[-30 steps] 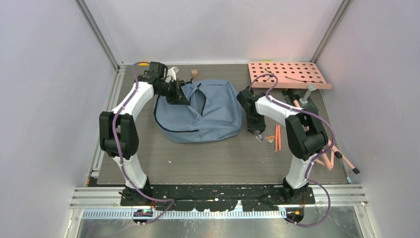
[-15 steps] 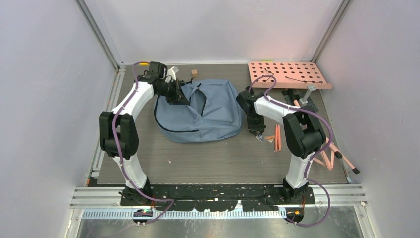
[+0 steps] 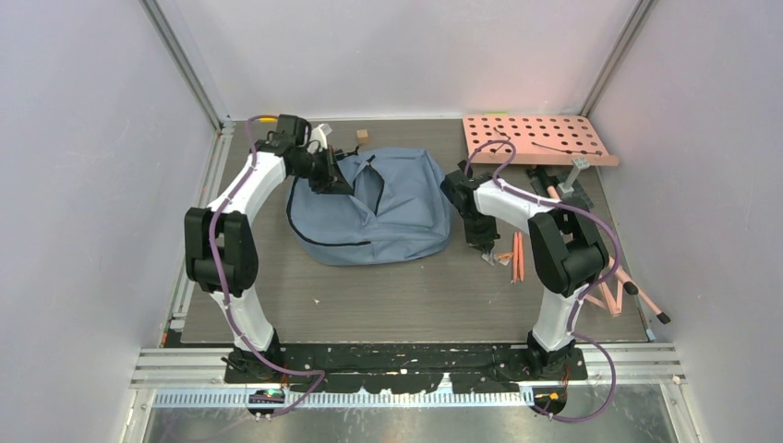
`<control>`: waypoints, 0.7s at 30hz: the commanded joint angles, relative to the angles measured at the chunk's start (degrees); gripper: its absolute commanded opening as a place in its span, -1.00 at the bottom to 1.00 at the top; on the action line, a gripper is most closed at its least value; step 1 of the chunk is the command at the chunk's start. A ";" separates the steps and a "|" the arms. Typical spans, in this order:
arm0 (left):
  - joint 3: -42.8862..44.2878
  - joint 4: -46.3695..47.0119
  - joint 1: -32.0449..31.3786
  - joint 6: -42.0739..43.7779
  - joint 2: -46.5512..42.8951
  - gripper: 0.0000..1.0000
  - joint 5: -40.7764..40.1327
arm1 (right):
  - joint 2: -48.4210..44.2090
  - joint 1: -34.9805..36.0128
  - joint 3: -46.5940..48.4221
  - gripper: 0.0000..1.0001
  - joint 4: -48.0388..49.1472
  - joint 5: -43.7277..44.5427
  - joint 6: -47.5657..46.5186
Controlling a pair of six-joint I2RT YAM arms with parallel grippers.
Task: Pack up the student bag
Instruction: Pick up the personal item from the center of the board.
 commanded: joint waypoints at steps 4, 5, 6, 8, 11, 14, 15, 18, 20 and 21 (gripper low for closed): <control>-0.19 2.69 1.11 -0.62 -3.22 -1.00 1.92 | -6.10 -0.07 3.62 -0.99 -2.21 1.98 0.74; -0.31 2.88 1.10 -0.66 -3.28 -1.00 2.03 | -6.58 0.00 4.83 -0.99 -2.47 1.87 0.71; -0.50 3.08 1.10 -0.73 -3.38 -1.00 2.04 | -7.52 0.11 5.45 -0.99 -2.85 1.41 0.49; -0.83 3.41 1.18 -0.75 -3.68 -1.00 2.00 | -8.75 0.59 7.88 -0.99 -3.23 0.44 0.35; -1.11 3.77 1.18 -0.76 -3.89 -1.00 2.19 | -9.82 1.84 13.59 -0.99 -2.95 -2.17 0.04; -1.37 4.13 1.19 -0.76 -4.22 -1.00 2.60 | -9.24 4.48 19.96 -0.99 -2.31 -3.88 0.12; -1.44 4.34 1.19 -0.80 -4.32 -1.00 2.63 | -8.86 5.09 23.59 -0.99 -2.11 -4.58 0.22; -1.69 4.72 1.19 -0.93 -4.54 -1.00 3.11 | -5.22 8.48 32.07 -0.99 -1.86 -5.08 0.51; -1.97 5.02 1.19 -1.16 -4.80 -1.00 3.42 | -1.99 10.43 41.05 -0.99 -1.86 -5.90 0.55; -2.06 5.19 1.19 -1.23 -4.92 -1.00 3.56 | 0.40 11.78 43.21 -0.99 -1.84 -6.68 0.43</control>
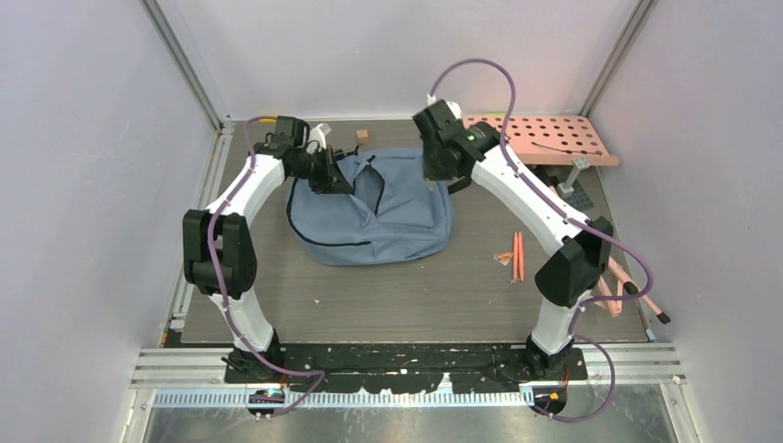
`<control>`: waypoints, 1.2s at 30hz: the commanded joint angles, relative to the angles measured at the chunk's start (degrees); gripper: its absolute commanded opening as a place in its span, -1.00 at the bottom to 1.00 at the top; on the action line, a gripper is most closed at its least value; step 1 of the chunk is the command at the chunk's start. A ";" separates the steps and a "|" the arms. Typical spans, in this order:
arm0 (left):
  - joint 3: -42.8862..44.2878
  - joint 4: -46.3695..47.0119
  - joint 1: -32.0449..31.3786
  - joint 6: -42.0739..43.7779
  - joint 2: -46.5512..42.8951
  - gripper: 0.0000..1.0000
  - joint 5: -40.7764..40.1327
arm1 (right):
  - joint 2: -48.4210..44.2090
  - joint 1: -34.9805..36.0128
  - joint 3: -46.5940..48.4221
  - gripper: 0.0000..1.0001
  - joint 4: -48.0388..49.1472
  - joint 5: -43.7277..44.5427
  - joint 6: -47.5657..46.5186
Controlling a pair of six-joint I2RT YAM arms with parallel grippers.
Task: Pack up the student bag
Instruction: Pick up the personal item from the center of the board, then place the personal item in the student bag.
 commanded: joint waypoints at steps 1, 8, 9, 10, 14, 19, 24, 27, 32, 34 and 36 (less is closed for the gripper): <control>-0.40 2.98 0.82 -0.56 -3.98 -1.00 2.37 | 6.24 4.25 15.73 -0.99 1.33 -2.75 0.05; -1.19 3.86 0.82 -0.82 -4.50 -1.00 3.38 | 19.03 9.38 34.34 -0.99 -1.90 -6.41 -3.67; -1.37 4.08 0.80 -0.86 -4.54 -1.00 3.43 | 19.89 9.54 36.38 -0.99 -2.67 -6.74 -3.79; -1.62 4.21 0.82 -0.99 -4.80 -1.00 3.51 | 21.61 9.78 37.23 -0.99 -3.20 -6.85 -3.92; -2.11 4.70 0.80 -1.21 -5.38 -1.00 3.52 | 24.21 9.95 39.01 -0.99 -5.23 -6.80 -4.49; -2.29 4.97 0.81 -1.51 -5.46 -1.00 3.86 | 26.02 9.95 39.21 -0.99 -6.58 -5.88 -5.23; -2.37 4.91 0.82 -1.50 -5.68 -1.00 3.87 | 26.94 9.93 40.75 -0.64 -8.09 -5.00 -5.51; -2.55 4.89 0.78 -1.57 -5.83 -1.00 3.88 | 26.23 9.95 40.18 -0.50 -7.71 -4.55 -5.54; -2.50 5.05 0.78 -1.77 -5.83 -1.00 3.87 | 24.94 9.91 39.14 -0.42 -6.50 -4.32 -5.60; -2.39 4.98 0.82 -1.79 -5.80 -1.00 3.87 | 24.35 9.95 39.15 -0.41 -6.23 -3.47 -5.44; -2.40 4.89 0.82 -1.76 -5.91 -1.00 3.78 | 23.28 9.93 38.97 -0.41 -5.85 -2.27 -5.45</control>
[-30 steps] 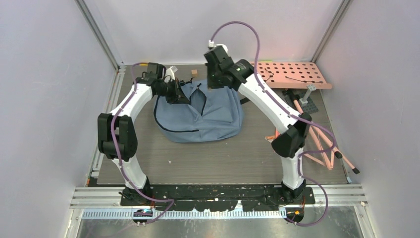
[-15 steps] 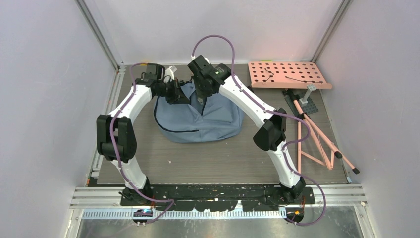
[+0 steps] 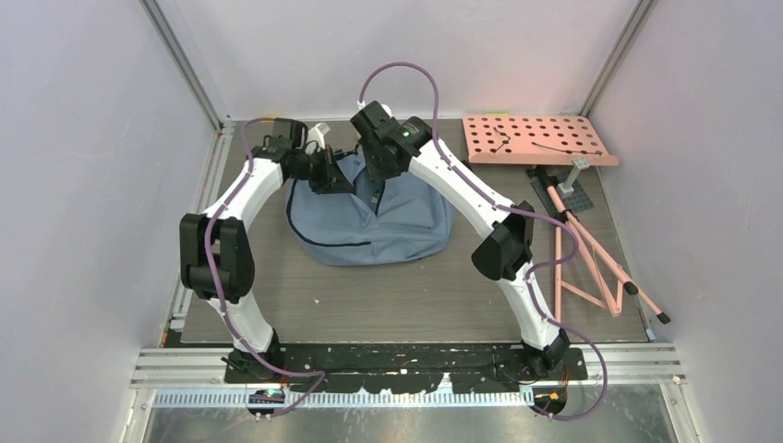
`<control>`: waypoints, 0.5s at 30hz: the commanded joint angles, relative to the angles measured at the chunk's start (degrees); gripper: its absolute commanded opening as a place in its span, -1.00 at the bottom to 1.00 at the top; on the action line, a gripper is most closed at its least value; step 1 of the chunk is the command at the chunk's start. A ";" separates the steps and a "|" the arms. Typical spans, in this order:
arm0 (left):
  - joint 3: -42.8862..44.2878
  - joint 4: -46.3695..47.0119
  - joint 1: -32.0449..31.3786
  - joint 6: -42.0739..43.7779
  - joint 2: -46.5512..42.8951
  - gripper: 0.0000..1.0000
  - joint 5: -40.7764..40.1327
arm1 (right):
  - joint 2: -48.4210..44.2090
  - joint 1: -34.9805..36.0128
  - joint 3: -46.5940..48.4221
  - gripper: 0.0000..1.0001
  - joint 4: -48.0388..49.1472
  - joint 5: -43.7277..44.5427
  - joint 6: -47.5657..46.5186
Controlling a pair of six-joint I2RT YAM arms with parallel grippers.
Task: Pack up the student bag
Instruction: Place the personal item in the student bag.
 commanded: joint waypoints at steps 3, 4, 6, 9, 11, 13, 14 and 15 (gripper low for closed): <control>0.27 0.81 0.71 0.02 -3.91 -1.00 1.94 | -7.58 -0.04 -0.82 -0.37 2.67 5.44 -0.86; 0.31 0.64 0.71 0.18 -3.96 -1.00 1.70 | -9.24 -0.16 -2.18 -0.35 2.93 6.90 -0.73; 0.23 -0.02 0.68 0.71 -4.11 -1.00 0.97 | -12.24 -0.71 -5.58 -0.33 3.08 8.68 -0.06; 0.28 -1.03 0.71 1.48 -4.17 -1.00 0.08 | -17.25 -2.41 -13.12 -0.32 3.44 9.47 2.29; 0.18 -1.11 0.71 1.44 -4.29 -1.00 -0.05 | -22.23 -4.37 -21.49 -0.32 4.96 9.06 4.69; 0.18 -1.05 0.71 1.41 -4.35 -1.00 -0.13 | -27.46 -6.85 -31.19 -0.31 7.55 7.86 7.43; 0.14 -0.97 0.70 1.35 -4.39 -1.00 -0.22 | -30.91 -9.11 -37.34 -0.31 9.36 7.26 9.58; 0.18 -1.02 0.71 1.39 -4.29 -1.00 -0.30 | -32.46 -10.31 -43.49 -0.31 10.20 5.99 10.92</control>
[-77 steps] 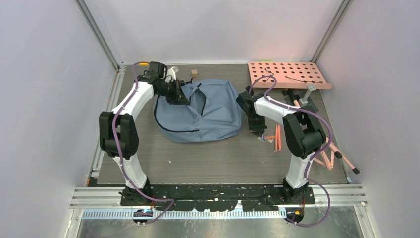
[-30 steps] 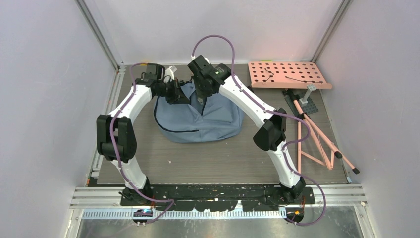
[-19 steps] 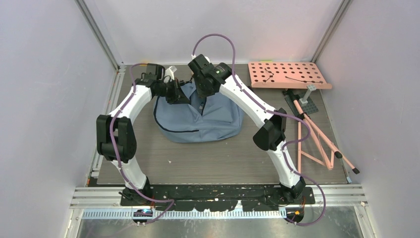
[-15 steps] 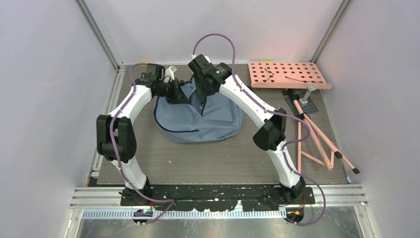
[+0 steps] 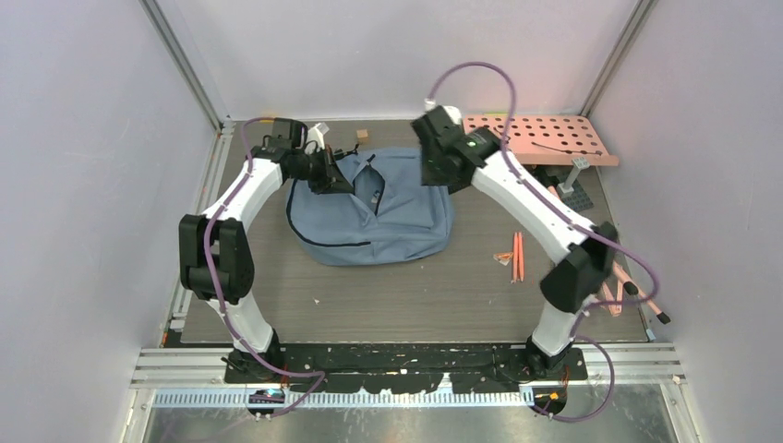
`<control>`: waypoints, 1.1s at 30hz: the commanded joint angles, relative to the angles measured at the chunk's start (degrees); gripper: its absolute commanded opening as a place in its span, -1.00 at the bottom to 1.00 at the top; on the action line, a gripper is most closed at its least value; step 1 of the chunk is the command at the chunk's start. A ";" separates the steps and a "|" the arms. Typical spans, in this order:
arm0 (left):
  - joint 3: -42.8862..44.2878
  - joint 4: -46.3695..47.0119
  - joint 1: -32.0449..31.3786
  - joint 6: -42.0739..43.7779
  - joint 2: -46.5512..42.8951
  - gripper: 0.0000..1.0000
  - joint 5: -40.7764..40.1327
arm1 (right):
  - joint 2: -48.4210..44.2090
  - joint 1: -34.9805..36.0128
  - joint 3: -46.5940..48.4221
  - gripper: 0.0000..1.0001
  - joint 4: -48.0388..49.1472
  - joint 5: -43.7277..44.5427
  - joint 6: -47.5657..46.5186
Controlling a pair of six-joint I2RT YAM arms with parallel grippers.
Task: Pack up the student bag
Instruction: Place the personal item in the student bag, then pick up the personal item from the center of the board.
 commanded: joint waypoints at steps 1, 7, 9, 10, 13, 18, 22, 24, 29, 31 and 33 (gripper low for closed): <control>0.30 -0.59 0.67 1.12 -3.92 -1.00 0.36 | -11.89 -7.94 -18.05 -0.31 6.67 -1.07 9.48; 0.72 -0.98 0.69 1.12 -3.23 -1.00 0.65 | -23.42 -18.72 -40.63 -0.23 15.22 -3.82 18.91; 0.71 -0.98 0.71 1.14 -3.12 -1.00 0.64 | -25.25 -21.44 -45.40 -0.21 16.50 -3.63 21.08; 0.63 -1.02 0.71 1.13 -3.02 -1.00 0.66 | -25.96 -22.60 -48.23 -0.19 17.15 -3.54 22.75; 0.54 -1.12 0.67 1.12 -3.03 -1.00 0.65 | -26.72 -25.16 -53.18 -0.17 19.15 -4.12 26.01; 0.68 -1.23 0.71 1.30 -2.84 -1.00 0.56 | -26.60 -28.84 -59.86 -0.12 21.27 -3.17 30.20; 0.88 -1.25 0.71 1.30 -2.55 -1.00 0.40 | -26.77 -31.21 -62.76 -0.08 21.74 -2.77 32.35; 1.05 -1.20 0.71 1.30 -2.52 -1.00 0.23 | -26.72 -32.16 -63.63 -0.06 21.92 -3.33 32.94; 0.91 -1.50 0.71 1.39 -2.35 -1.00 0.11 | -25.10 -33.26 -64.20 -0.01 22.16 -5.20 33.13; 0.76 -1.51 0.71 1.39 -2.29 -1.00 0.04 | -24.30 -33.39 -64.31 -0.01 22.55 -6.09 32.88; 0.80 -1.67 0.69 1.45 -2.25 -1.00 0.03 | -23.79 -33.41 -64.47 -0.01 23.30 -6.65 32.88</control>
